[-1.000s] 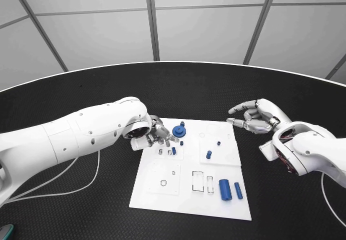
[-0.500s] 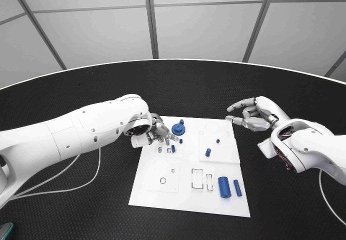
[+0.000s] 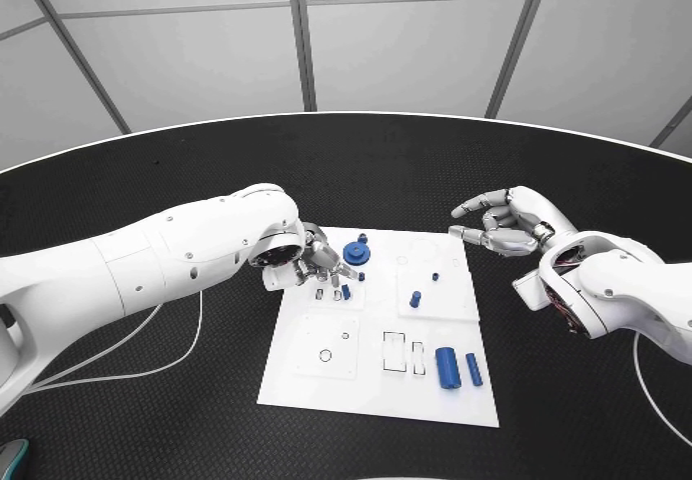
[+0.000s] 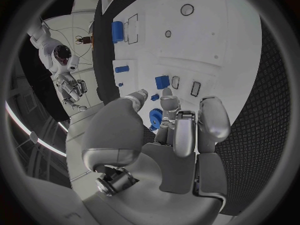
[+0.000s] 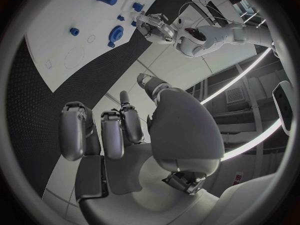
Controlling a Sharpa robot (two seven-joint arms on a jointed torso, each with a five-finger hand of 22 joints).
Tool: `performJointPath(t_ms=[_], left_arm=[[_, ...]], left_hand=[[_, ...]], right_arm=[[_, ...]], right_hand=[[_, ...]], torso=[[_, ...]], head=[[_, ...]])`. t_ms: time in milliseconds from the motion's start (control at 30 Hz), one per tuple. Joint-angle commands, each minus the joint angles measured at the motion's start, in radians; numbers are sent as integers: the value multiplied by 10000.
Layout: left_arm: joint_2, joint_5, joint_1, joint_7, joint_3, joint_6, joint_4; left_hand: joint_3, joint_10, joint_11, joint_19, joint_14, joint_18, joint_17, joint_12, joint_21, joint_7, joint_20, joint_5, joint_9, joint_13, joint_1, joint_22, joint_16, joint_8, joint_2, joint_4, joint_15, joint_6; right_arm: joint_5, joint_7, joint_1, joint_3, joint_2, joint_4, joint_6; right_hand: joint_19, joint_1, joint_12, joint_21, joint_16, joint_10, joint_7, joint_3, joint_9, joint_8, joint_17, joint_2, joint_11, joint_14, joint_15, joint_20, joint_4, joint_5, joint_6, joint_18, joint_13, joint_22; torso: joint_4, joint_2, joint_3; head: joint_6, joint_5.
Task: Assemble the parts on the task board
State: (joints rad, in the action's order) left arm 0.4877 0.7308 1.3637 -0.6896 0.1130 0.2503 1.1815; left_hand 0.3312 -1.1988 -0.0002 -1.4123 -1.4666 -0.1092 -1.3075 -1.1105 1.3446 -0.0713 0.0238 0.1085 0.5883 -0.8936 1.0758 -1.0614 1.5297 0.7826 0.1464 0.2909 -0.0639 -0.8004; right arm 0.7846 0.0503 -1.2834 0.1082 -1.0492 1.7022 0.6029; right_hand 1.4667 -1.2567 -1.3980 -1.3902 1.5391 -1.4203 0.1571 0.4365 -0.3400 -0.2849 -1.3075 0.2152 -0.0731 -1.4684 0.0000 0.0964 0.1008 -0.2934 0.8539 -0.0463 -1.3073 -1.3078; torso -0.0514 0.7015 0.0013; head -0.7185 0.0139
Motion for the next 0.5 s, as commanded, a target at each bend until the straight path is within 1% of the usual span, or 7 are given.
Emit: performJointPath(t_ms=[33, 233, 433, 467, 500], left_arm=[[-13, 1, -10, 2, 4, 12, -18], [-48, 84, -78, 5, 10, 49, -39], [-43, 239, -144, 20, 11, 56, -39], [-45, 226, -150, 23, 11, 48, -49], [-52, 193, -157, 24, 11, 53, -70]], left_hand=[[-48, 15, -27, -74, -811, 185, -1726, -69, 64, 2, -25, 56, 12, 4, 97, -15, 44, 59, -24, 0, -46, 53], [-47, 19, -26, -75, -812, 187, -1734, -76, 72, 1, -25, 62, 23, 1, 133, -29, 48, 67, -28, -2, -46, 61], [-47, 19, -26, -75, -812, 187, -1734, -76, 72, 1, -25, 62, 23, 1, 133, -29, 48, 67, -28, -2, -46, 61], [-47, 19, -26, -75, -812, 187, -1734, -76, 72, 1, -25, 62, 23, 1, 133, -29, 48, 67, -28, -2, -46, 61], [-47, 19, -26, -75, -812, 187, -1734, -76, 72, 1, -25, 62, 23, 1, 133, -29, 48, 67, -28, -2, -46, 61]], right_arm=[[0, 0, 0, 0, 2, 1, 2], [0, 6, 0, 0, 25, -9, -5], [0, 19, 0, 0, 43, -19, -9], [0, 20, 0, 0, 45, -20, -9], [0, 21, 0, 0, 45, -21, -9]], right_hand=[[240, 20, -29, 64, -54, -59, 7, 8, 7, -30, -1831, 11, 28, -818, -74, -42, 66, -46, 8, -59, -957, -711], [240, 20, -29, 64, -54, -59, 7, 8, 7, -30, -1831, 11, 28, -818, -74, -42, 66, -46, 8, -59, -957, -711], [244, 17, -31, 58, -54, -62, 6, 12, 8, -36, -1833, 8, 29, -819, -75, -44, 70, -62, 6, -56, -959, -718], [244, 17, -31, 58, -54, -62, 6, 12, 8, -36, -1833, 8, 29, -819, -75, -44, 70, -62, 6, -56, -959, -718], [244, 17, -31, 58, -54, -62, 6, 12, 8, -36, -1833, 8, 29, -819, -75, -44, 70, -62, 6, -56, -959, -718]], torso=[[-10, 3, -2], [-9, -6, -6], [-13, -12, -7], [-17, -16, -2], [-18, -16, 0]], head=[[-49, -15], [-91, -28], [-80, -50], [-72, -54], [2, -14]])
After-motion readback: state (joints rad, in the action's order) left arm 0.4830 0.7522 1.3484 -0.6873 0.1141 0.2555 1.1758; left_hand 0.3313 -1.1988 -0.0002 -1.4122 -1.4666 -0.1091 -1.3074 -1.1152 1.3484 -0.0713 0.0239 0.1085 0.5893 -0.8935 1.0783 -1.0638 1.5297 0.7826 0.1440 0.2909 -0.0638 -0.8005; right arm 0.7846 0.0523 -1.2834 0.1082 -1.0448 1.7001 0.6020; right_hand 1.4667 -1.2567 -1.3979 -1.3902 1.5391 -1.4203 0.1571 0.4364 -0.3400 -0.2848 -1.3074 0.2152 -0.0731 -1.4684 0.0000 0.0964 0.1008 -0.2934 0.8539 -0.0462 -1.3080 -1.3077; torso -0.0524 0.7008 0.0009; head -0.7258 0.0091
